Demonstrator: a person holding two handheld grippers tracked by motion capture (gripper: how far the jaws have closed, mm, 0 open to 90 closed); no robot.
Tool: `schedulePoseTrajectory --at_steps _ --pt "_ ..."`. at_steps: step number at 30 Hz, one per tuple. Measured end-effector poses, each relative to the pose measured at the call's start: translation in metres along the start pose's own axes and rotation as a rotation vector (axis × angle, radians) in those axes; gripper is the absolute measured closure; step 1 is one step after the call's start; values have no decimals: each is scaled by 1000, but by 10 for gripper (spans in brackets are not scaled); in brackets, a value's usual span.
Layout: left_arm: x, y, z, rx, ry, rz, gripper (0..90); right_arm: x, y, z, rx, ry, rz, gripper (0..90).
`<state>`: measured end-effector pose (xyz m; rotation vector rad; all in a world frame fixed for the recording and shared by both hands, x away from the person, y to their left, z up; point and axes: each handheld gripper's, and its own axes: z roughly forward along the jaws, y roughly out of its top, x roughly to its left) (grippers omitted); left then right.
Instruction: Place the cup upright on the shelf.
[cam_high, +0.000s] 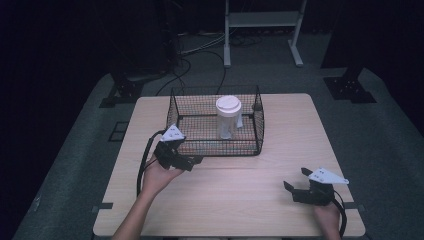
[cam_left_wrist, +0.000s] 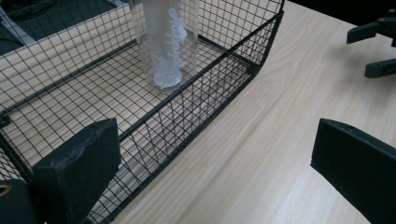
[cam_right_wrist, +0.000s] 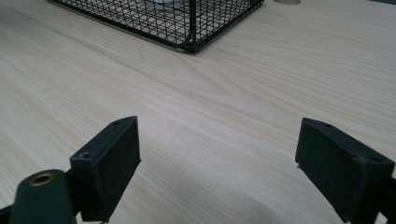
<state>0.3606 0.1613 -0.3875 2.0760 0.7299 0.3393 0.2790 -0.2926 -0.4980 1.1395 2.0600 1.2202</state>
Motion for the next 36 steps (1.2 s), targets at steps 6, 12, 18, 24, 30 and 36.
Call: schedulePoseTrajectory --at_steps 6,12,18,24,30,36 --pt "-4 -13 -2 -15 -6 -13 7 0 0 0 -1 0 2 129" --pt "-8 -26 -4 -24 -7 -26 6 0 0 0 0 -1 3 129" --pt "-12 -37 -8 -24 5 -23 6 0 0 0 1 -3 4 129" --pt "-14 -50 -13 -53 11 -48 6 0 0 0 1 -5 5 129" --pt "-16 -64 -14 -43 28 -50 7 1 0 0 5 -8 2 129" --pt "-19 -74 -13 -4 41 -30 7 1 0 1 8 -12 0 129"
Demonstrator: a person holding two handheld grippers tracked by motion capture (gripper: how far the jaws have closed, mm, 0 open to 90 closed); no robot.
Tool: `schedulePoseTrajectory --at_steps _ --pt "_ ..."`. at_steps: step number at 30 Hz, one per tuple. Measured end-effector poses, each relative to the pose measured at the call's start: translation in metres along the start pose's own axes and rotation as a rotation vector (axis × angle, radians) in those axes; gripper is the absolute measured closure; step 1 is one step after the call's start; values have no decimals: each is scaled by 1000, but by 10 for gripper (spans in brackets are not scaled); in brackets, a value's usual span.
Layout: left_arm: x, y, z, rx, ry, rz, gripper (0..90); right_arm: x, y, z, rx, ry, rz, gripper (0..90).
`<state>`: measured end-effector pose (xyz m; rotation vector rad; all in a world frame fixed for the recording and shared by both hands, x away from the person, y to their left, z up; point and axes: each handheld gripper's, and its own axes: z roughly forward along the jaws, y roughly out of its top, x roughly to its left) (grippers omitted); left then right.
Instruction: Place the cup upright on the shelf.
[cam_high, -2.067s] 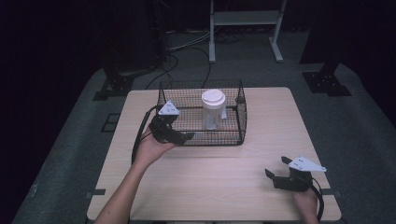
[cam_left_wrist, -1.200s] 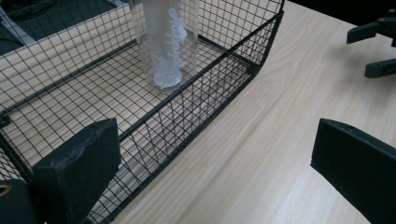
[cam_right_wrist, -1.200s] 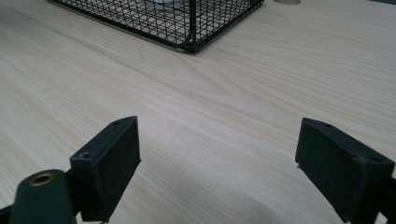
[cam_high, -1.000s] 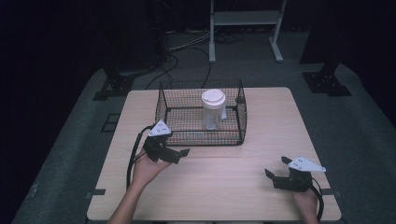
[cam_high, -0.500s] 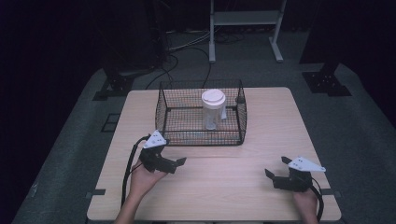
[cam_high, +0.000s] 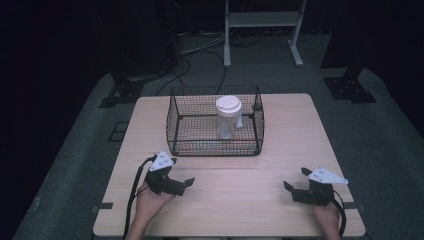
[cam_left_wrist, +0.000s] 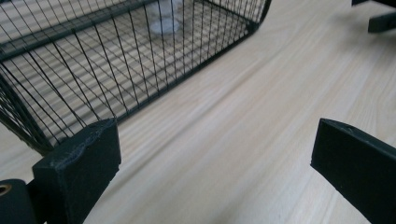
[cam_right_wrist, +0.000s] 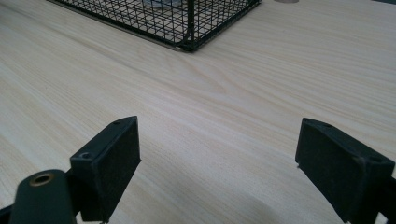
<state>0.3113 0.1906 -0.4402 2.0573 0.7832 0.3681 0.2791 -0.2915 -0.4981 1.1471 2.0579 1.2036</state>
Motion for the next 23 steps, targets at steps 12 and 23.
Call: schedulePoseTrajectory --at_steps 12,23 --pt "-7 -25 -4 22 55 31 8 0 0 0 -1 0 -5 129" --pt "0 -37 -11 -77 10 -34 7 0 0 -1 -8 4 -3 129"
